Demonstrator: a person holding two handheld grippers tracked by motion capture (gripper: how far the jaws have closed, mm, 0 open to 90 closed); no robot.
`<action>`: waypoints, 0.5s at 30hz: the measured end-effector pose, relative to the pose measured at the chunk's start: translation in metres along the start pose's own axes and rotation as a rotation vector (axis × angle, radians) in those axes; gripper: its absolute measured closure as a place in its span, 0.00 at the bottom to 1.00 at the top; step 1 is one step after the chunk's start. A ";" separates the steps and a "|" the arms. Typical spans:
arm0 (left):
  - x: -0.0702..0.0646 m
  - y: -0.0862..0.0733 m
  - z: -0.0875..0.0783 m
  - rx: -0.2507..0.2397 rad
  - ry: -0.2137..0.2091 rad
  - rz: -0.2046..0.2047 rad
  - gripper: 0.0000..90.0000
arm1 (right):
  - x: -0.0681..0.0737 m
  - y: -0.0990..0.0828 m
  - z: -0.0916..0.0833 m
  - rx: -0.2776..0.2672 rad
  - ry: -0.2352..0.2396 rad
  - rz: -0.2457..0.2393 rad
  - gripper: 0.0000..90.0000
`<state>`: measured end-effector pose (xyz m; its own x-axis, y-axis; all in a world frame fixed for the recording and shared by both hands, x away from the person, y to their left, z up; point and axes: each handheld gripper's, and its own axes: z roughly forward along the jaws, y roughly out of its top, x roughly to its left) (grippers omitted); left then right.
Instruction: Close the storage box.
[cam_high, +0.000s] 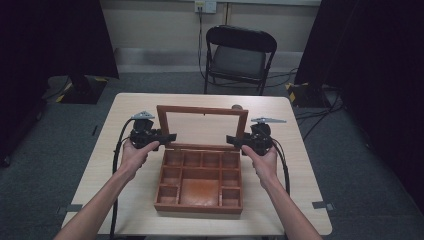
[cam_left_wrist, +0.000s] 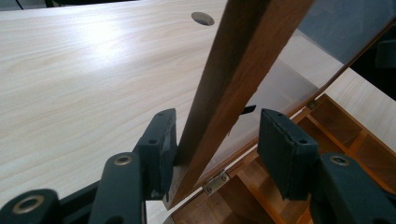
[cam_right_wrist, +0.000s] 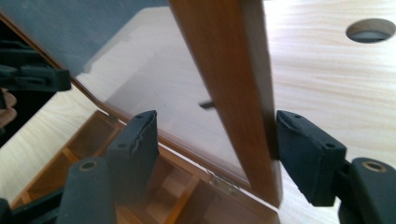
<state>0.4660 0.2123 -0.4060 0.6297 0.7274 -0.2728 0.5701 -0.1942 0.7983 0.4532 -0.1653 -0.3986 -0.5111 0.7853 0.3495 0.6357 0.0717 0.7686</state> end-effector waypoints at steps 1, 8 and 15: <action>0.000 0.000 0.000 -0.002 0.000 -0.001 0.53 | 0.000 -0.001 0.000 0.003 0.004 0.005 0.36; -0.002 -0.001 -0.002 -0.001 0.001 0.005 0.52 | -0.003 -0.004 -0.003 -0.003 -0.022 0.013 0.50; -0.001 -0.001 -0.007 0.011 0.015 -0.007 0.53 | 0.000 0.000 0.001 0.003 -0.026 -0.002 0.51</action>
<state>0.4610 0.2169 -0.4031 0.6175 0.7386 -0.2706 0.5808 -0.1962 0.7900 0.4538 -0.1646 -0.3998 -0.4973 0.8009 0.3336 0.6362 0.0751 0.7679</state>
